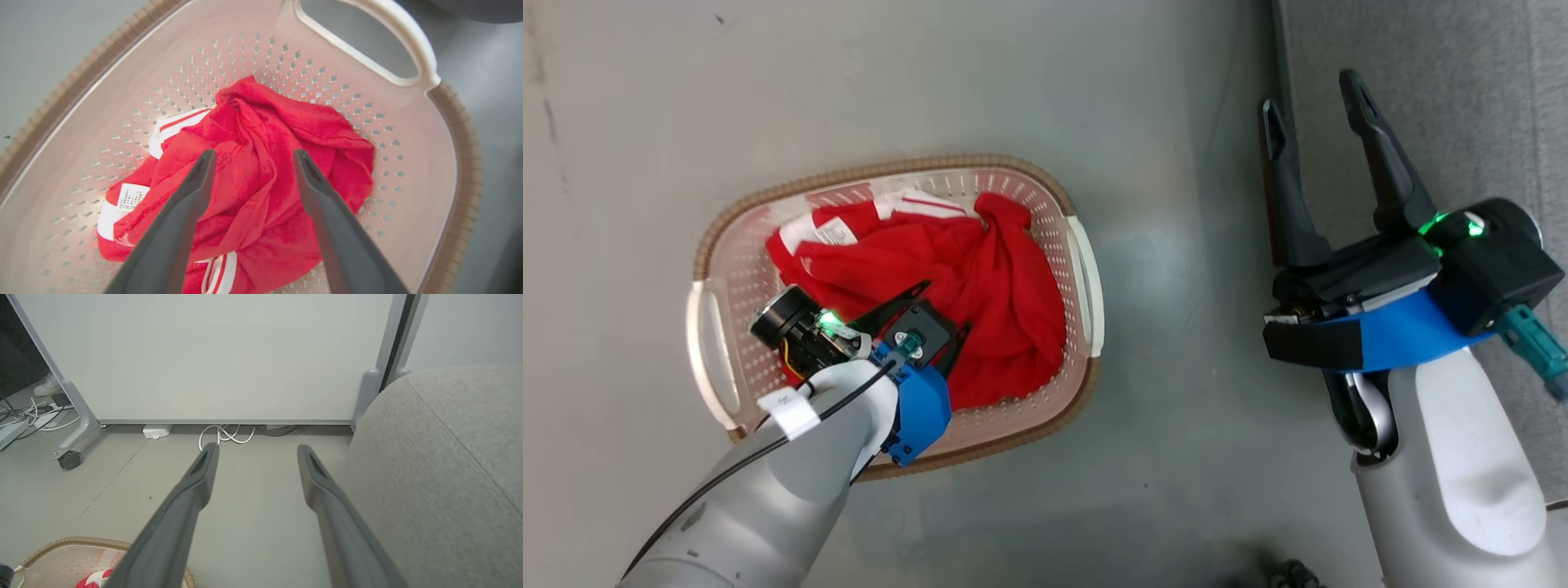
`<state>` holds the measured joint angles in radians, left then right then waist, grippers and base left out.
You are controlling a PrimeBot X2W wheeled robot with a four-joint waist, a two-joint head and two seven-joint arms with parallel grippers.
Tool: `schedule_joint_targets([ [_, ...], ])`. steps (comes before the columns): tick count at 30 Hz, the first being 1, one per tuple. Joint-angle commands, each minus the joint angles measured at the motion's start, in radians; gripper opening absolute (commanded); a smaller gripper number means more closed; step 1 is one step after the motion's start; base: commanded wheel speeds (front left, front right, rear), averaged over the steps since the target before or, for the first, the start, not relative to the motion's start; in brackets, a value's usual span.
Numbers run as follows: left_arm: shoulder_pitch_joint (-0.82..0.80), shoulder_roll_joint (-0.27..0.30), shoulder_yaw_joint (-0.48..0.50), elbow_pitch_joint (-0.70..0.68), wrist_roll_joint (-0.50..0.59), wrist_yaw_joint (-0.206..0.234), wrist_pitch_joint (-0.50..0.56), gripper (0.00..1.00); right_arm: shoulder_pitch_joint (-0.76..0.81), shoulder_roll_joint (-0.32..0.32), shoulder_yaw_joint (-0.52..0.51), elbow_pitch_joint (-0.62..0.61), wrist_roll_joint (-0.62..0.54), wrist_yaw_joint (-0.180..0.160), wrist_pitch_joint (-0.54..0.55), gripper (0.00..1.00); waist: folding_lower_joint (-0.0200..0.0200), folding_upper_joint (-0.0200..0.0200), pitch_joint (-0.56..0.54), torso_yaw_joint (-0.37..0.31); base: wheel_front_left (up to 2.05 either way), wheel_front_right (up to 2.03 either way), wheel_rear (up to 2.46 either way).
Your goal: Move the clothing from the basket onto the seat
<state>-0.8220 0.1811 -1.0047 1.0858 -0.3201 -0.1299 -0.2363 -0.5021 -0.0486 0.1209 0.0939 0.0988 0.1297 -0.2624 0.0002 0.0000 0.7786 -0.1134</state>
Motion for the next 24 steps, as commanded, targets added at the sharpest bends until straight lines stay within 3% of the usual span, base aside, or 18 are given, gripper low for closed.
schedule_joint_targets([
  [1,-0.032,0.005,-0.029,0.016,-0.026,0.000,0.020,1.00,-0.026,-0.003,0.003,-0.010,-0.003,0.002,-0.004,1.00,-0.0002,0.0000,0.051,-0.011,0.00,0.00,0.00],
  [10,-0.113,0.054,-0.223,0.054,-0.170,0.000,0.149,1.00,-0.076,-0.003,0.007,-0.046,-0.004,0.002,-0.004,1.00,-0.0002,0.0000,0.166,-0.029,0.00,0.00,0.00],
  [24,-0.198,0.058,-0.275,0.078,-0.220,0.000,0.229,1.00,-0.092,-0.003,0.019,-0.095,0.013,0.002,-0.004,1.00,-0.0002,0.0000,0.260,-0.053,0.00,0.00,0.00],
])
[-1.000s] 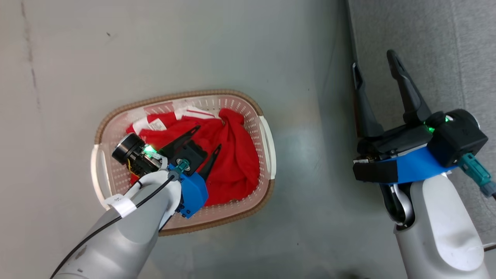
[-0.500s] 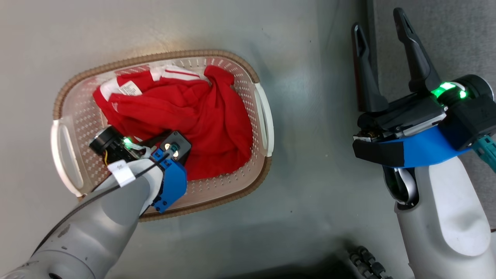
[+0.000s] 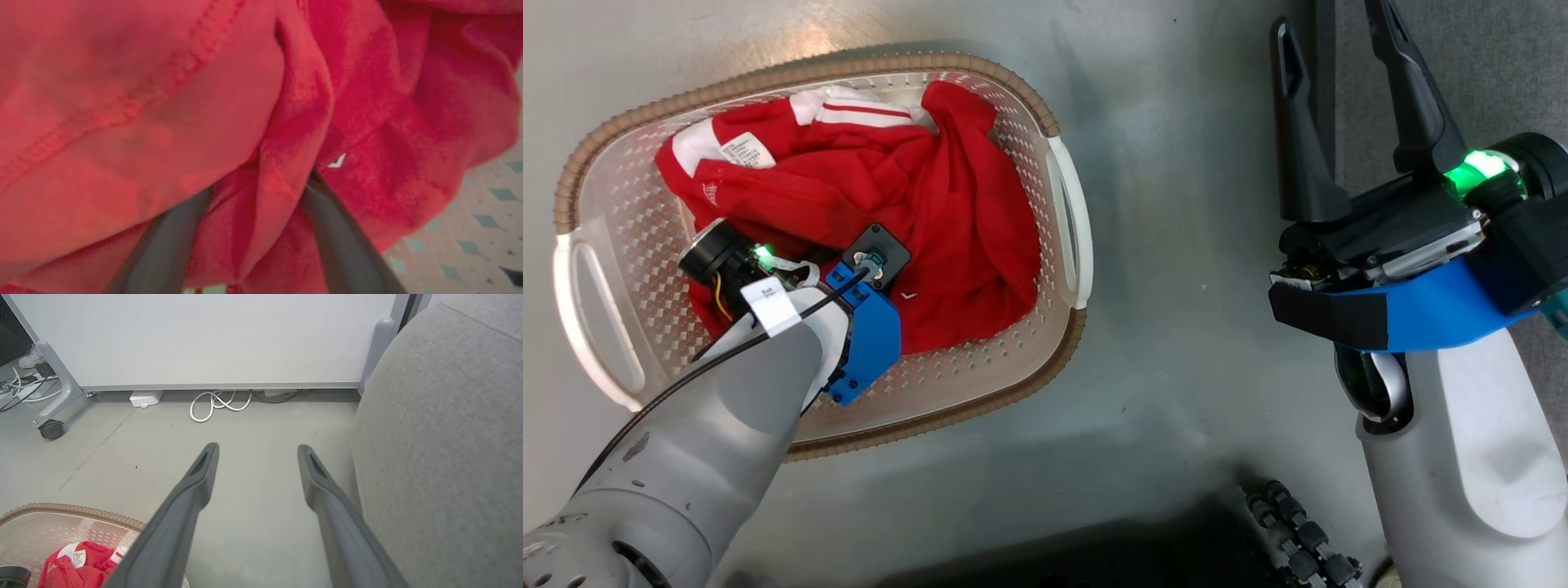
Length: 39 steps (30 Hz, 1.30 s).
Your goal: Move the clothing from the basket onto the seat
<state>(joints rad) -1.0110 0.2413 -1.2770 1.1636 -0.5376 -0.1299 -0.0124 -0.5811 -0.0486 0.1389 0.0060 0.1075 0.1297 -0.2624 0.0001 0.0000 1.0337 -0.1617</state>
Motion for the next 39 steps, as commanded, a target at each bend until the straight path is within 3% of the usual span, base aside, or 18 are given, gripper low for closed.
schedule_joint_targets([
  [1,-0.008,-0.003,-0.003,-0.007,0.000,0.000,0.009,1.00,-0.013,-0.003,0.002,-0.009,0.006,0.002,-0.004,1.00,-0.0001,0.0000,0.007,-0.006,0.00,0.00,0.00],
  [5,0.003,-0.002,-0.006,-0.035,-0.011,0.000,0.033,1.00,-0.014,-0.003,0.002,-0.014,0.010,0.002,-0.004,1.00,-0.0001,0.0000,0.013,-0.009,0.00,0.00,0.00],
  [6,0.009,0.000,-0.006,-0.043,-0.011,0.000,0.045,0.60,-0.015,-0.003,0.003,-0.014,0.011,0.002,-0.004,1.00,-0.0001,0.0000,0.013,-0.010,0.00,0.00,0.00],
  [8,0.015,0.007,-0.006,-0.064,-0.002,0.000,0.050,0.00,-0.017,-0.003,0.004,-0.012,0.013,0.002,-0.004,1.00,-0.0001,0.0000,0.012,-0.011,0.00,0.00,0.00],
  [16,0.024,0.019,-0.006,-0.131,-0.066,0.000,0.003,0.00,-0.019,-0.003,0.005,-0.006,0.020,0.002,-0.004,1.00,-0.0001,0.0000,-0.015,-0.005,0.00,0.00,0.00],
  [24,0.037,-0.016,-0.006,-0.199,-0.115,0.000,-0.091,0.00,-0.002,-0.003,-0.009,0.013,0.005,0.002,-0.004,1.00,-0.0001,0.0000,-0.095,0.027,0.00,0.00,0.00],
  [39,0.093,-0.043,-0.006,-0.281,-0.252,0.000,-0.243,0.00,0.072,-0.018,-0.029,0.067,-0.018,0.002,-0.004,1.00,-0.0001,0.0000,-0.347,0.106,0.00,0.00,0.00],
])
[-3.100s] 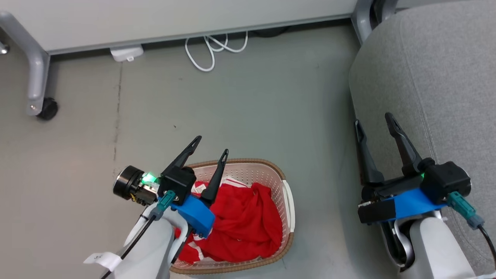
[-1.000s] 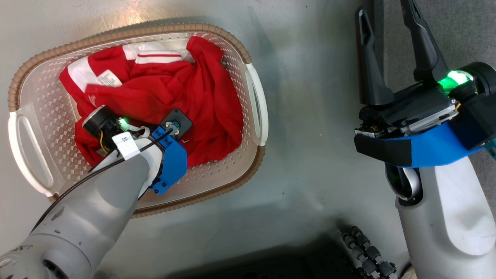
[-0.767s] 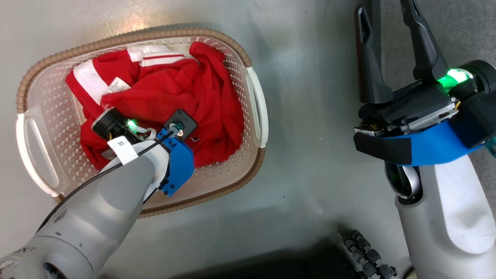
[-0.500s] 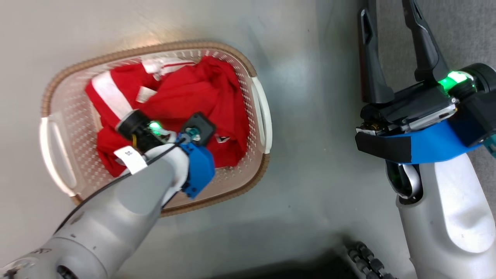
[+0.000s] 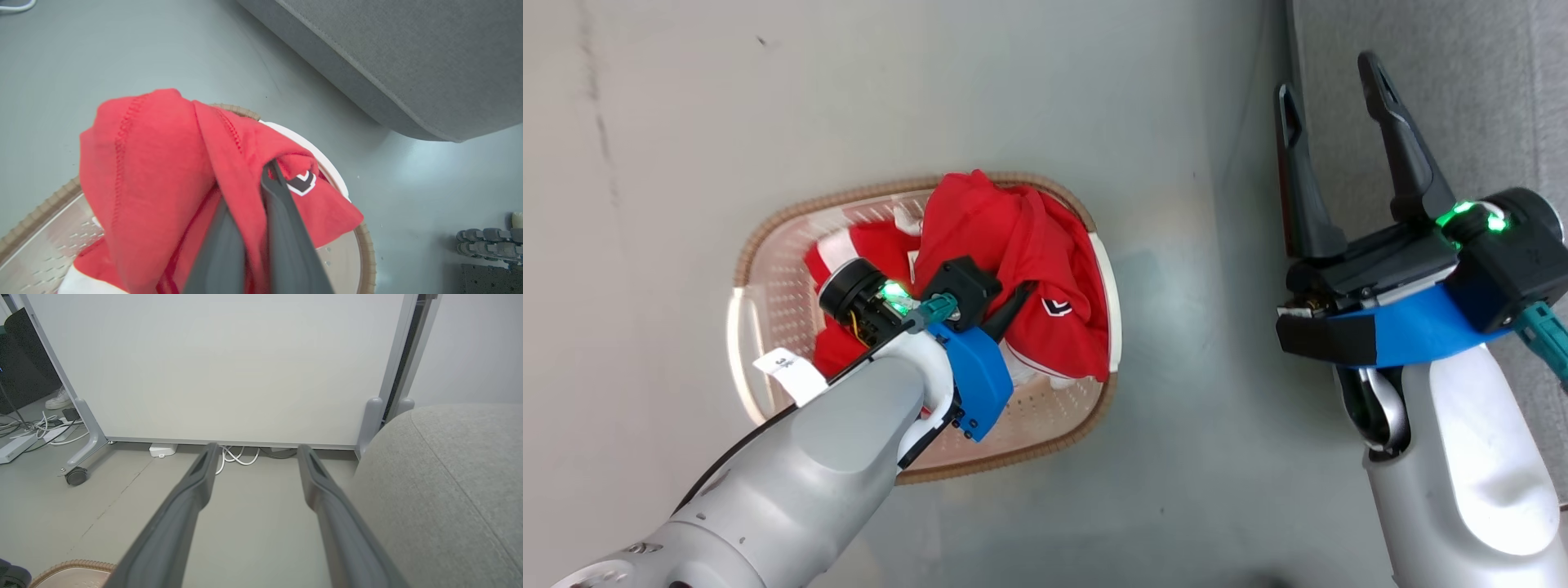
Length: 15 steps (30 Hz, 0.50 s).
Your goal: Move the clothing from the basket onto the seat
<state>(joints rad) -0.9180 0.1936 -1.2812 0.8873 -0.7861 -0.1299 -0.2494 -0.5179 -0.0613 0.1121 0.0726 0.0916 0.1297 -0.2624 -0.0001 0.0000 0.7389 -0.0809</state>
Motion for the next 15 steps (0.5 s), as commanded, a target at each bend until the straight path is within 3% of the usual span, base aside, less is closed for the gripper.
schedule_joint_targets([
  [1,0.005,0.006,-0.001,-0.008,-0.018,0.000,-0.011,0.00,0.018,-0.006,-0.004,0.004,-0.001,0.002,-0.004,1.00,0.0001,0.0000,-0.072,0.029,0.00,0.00,0.00],
  [6,0.016,0.023,0.027,-0.059,-0.063,0.000,-0.017,0.00,0.069,-0.009,-0.013,0.023,0.003,0.002,-0.004,1.00,0.0001,0.0000,-0.175,0.048,0.00,0.00,0.00],
  [15,0.099,0.071,0.196,-0.198,0.029,0.000,-0.017,0.00,0.151,-0.007,-0.021,0.051,0.006,0.002,-0.004,1.00,0.0001,0.0000,-0.343,0.057,0.00,0.00,0.00],
])
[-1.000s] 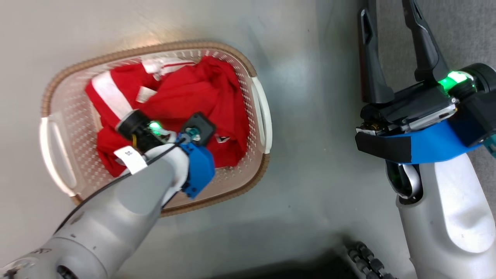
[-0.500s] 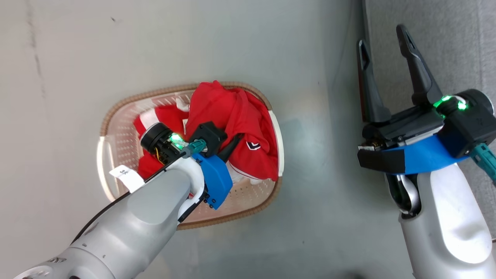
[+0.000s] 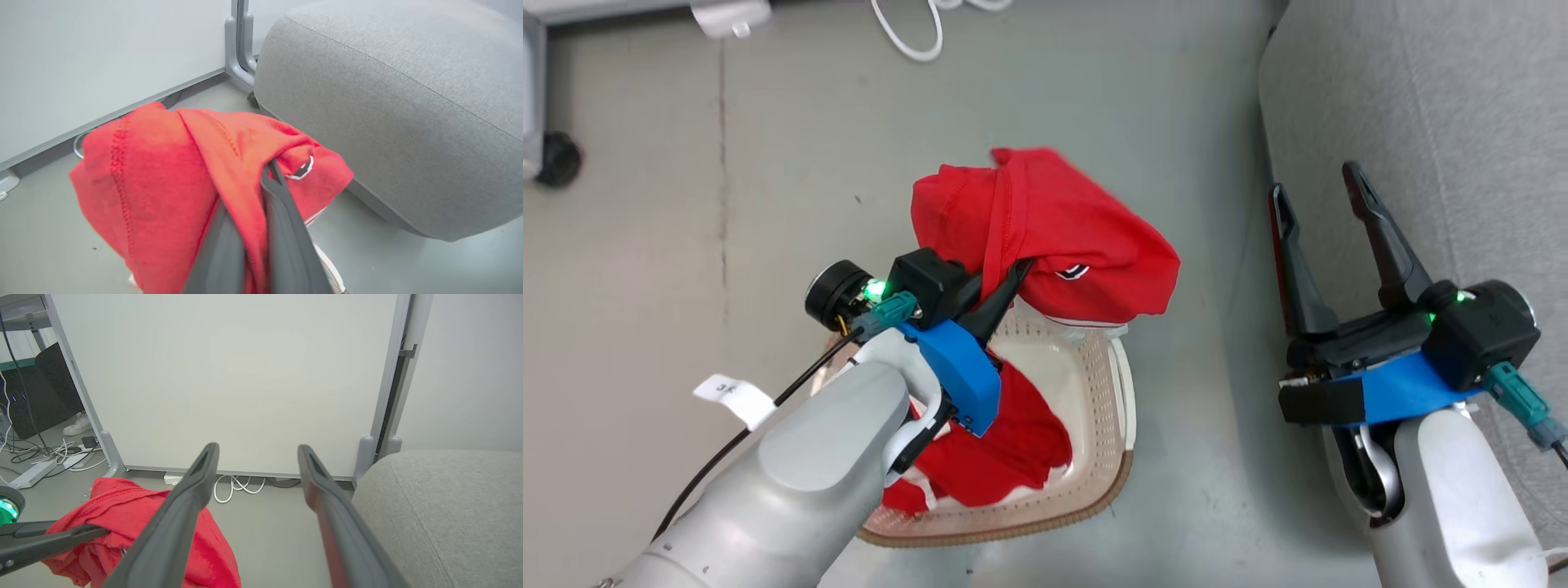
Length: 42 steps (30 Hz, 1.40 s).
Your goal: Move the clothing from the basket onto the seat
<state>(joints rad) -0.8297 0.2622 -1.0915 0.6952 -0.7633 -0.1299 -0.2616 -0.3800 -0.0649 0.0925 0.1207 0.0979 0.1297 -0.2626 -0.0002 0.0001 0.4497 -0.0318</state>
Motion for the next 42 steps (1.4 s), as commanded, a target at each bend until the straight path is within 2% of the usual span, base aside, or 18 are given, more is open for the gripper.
schedule_joint_targets([
  [1,0.020,0.005,0.025,-0.017,0.018,0.000,-0.005,0.00,0.021,-0.003,-0.003,0.006,0.000,0.002,-0.004,1.00,0.0002,-0.0001,-0.072,0.008,0.00,0.00,0.00],
  [7,0.069,0.010,0.104,-0.081,0.072,0.000,-0.005,0.00,0.069,-0.001,-0.007,0.021,0.000,0.002,-0.004,1.00,0.0002,-0.0001,-0.168,0.011,0.00,0.00,0.00],
  [21,0.113,0.026,0.138,-0.181,0.121,0.000,-0.005,0.00,0.192,0.008,-0.031,0.041,0.006,0.002,-0.004,1.00,0.0002,-0.0001,-0.330,0.033,0.00,0.00,0.00],
  [35,0.124,0.041,0.137,-0.219,0.127,-0.001,-0.005,0.00,0.216,0.014,-0.049,0.024,0.002,0.002,-0.004,1.00,0.0002,-0.0001,-0.362,0.044,0.00,0.00,0.00],
  [42,0.124,0.037,0.130,-0.212,0.129,-0.001,-0.005,0.00,0.179,-0.003,-0.002,-0.002,-0.007,0.002,-0.004,1.00,0.0002,-0.0001,-0.363,0.048,0.00,0.00,0.00],
])
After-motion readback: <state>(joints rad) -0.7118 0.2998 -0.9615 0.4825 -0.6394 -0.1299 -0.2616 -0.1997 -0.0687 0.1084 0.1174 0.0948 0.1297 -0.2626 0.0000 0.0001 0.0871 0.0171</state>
